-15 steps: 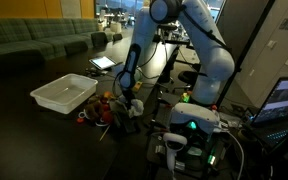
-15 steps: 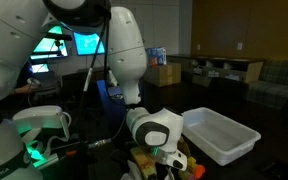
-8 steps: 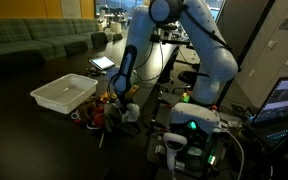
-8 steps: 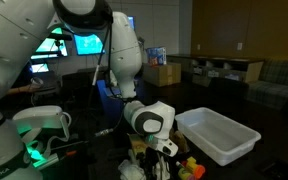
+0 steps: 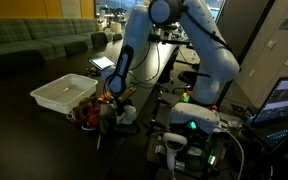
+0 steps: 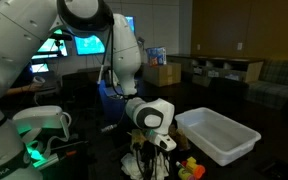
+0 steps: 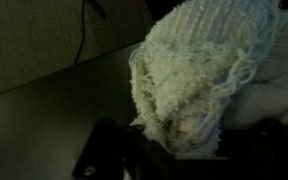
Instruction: Pick up the towel and push the objects in front of the white container to the left then place the towel in the container.
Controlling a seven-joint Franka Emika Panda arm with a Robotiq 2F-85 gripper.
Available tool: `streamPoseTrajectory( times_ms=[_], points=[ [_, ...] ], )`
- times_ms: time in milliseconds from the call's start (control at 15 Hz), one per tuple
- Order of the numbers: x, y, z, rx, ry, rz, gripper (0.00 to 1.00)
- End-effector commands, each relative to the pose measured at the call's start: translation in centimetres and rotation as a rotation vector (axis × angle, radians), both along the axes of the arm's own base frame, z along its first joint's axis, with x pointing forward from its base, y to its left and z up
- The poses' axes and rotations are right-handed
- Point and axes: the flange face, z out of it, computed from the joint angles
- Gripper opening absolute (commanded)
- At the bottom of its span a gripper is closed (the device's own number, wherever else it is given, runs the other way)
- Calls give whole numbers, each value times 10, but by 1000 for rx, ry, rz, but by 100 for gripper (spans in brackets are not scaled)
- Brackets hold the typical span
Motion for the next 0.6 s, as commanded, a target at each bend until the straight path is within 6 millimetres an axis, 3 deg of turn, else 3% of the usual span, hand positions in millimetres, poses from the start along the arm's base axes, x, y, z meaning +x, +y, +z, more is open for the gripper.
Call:
streamPoseTrajectory(
  times_ms=[0, 267, 533],
  points=[
    [14, 6, 4, -22, -20, -71, 1],
    [30, 12, 16, -37, -81, -107, 1],
    [33, -8, 23, -62, -86, -119, 1]
  ],
)
